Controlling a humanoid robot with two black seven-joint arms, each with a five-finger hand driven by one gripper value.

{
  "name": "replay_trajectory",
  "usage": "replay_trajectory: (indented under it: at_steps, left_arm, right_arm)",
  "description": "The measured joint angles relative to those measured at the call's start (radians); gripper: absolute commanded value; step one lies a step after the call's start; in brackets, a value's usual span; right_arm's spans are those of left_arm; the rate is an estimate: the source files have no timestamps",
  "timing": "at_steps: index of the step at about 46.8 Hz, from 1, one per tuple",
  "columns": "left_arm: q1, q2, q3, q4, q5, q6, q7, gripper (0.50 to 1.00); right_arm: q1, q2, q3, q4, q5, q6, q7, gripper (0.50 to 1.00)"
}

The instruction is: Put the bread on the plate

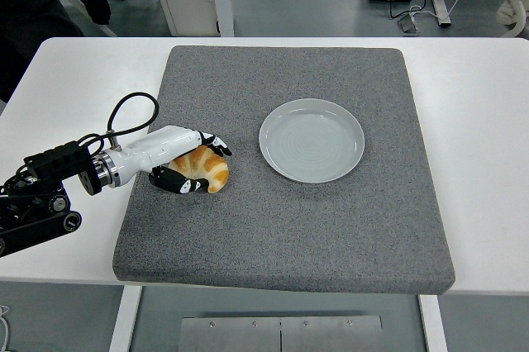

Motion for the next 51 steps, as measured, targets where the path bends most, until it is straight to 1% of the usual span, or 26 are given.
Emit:
replay_trajectory:
  at_steps: [9, 17, 30, 44, 51]
  left_arm:
    - [-0.031, 0.011, -0.021, -0.001, -0.016, -0.001, -0.001, 0.624]
    - [-0.061, 0.028, -0.084, -0.002, -0.022, -0.016, -0.002, 0.622]
    - [-0.134, 0.058, -0.198, 0.002, -0.067, -0.117, -0.001, 0.624]
    - [-0.173, 0.055, -0.268, 0.018, -0.068, -0.17, -0.001, 0.63]
    - [-0.178, 0.046, -0.347, 0.04, -0.068, -0.238, -0.001, 0.631]
  right_arm:
    - [0.0, 0.0, 0.0, 0.0, 0.0, 0.0, 0.0, 1.0]
    - [0.0, 0.0, 0.0, 0.0, 0.0, 0.0, 0.0, 1.0]
    - [0.0, 0.0, 0.0, 0.0, 0.0, 0.001, 0.0, 1.0]
    - [0.0, 0.0, 0.0, 0.0, 0.0, 0.0, 0.0, 1.0]
    - [0.0, 0.0, 0.0, 0.0, 0.0, 0.0, 0.0, 1.0]
